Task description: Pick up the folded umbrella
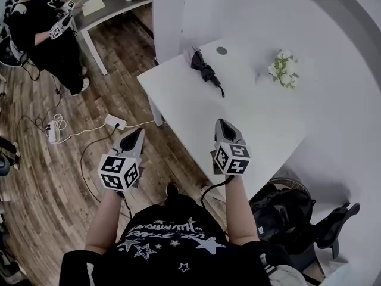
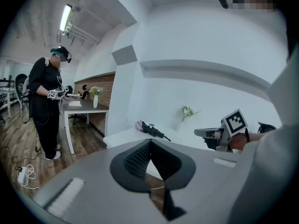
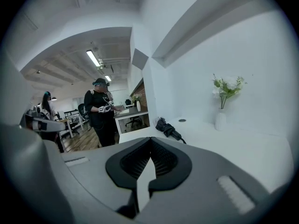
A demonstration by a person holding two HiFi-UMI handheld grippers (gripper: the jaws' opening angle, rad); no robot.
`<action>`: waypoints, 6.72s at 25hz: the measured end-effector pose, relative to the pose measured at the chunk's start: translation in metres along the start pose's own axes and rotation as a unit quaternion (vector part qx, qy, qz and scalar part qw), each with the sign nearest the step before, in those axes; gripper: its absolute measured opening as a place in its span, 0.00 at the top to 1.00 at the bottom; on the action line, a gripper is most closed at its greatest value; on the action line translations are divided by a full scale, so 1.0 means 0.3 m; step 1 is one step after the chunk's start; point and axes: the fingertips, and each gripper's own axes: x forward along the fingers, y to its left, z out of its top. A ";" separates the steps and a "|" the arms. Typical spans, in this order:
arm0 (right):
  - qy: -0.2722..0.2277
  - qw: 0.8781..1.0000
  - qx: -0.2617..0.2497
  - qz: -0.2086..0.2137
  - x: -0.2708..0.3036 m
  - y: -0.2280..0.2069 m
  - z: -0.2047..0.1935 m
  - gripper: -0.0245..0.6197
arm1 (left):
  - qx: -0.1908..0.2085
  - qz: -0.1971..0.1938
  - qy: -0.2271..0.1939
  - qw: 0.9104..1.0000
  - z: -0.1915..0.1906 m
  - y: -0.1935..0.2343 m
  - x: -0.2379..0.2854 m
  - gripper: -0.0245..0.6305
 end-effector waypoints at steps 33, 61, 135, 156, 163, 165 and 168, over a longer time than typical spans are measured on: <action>0.052 0.998 0.014 -0.015 0.577 -0.244 0.154 0.94 | 0.024 -0.090 0.042 0.995 0.214 0.116 0.756 0.96; 0.237 0.969 -0.069 -0.003 1.121 -0.233 0.071 0.47 | 0.015 -0.207 0.102 0.973 0.267 0.295 1.340 0.96; 0.166 0.975 -0.150 -0.017 0.623 -0.125 0.156 0.61 | 0.031 -0.164 0.048 0.985 0.239 0.072 0.872 0.96; 0.131 0.982 -0.130 -0.032 0.117 -0.056 0.008 0.61 | 0.042 -0.156 0.029 0.986 0.075 -0.162 0.431 0.96; 0.139 0.980 -0.139 -0.031 0.023 -0.065 -0.044 0.61 | 0.043 -0.154 0.022 0.987 0.057 -0.208 0.364 0.96; 0.142 0.978 -0.147 -0.029 0.006 -0.060 -0.055 0.61 | 0.043 -0.152 0.022 0.987 0.051 -0.215 0.349 0.96; 0.146 0.977 -0.154 -0.024 -0.014 -0.052 -0.081 0.61 | 0.042 -0.148 0.022 0.988 0.036 -0.220 0.330 0.96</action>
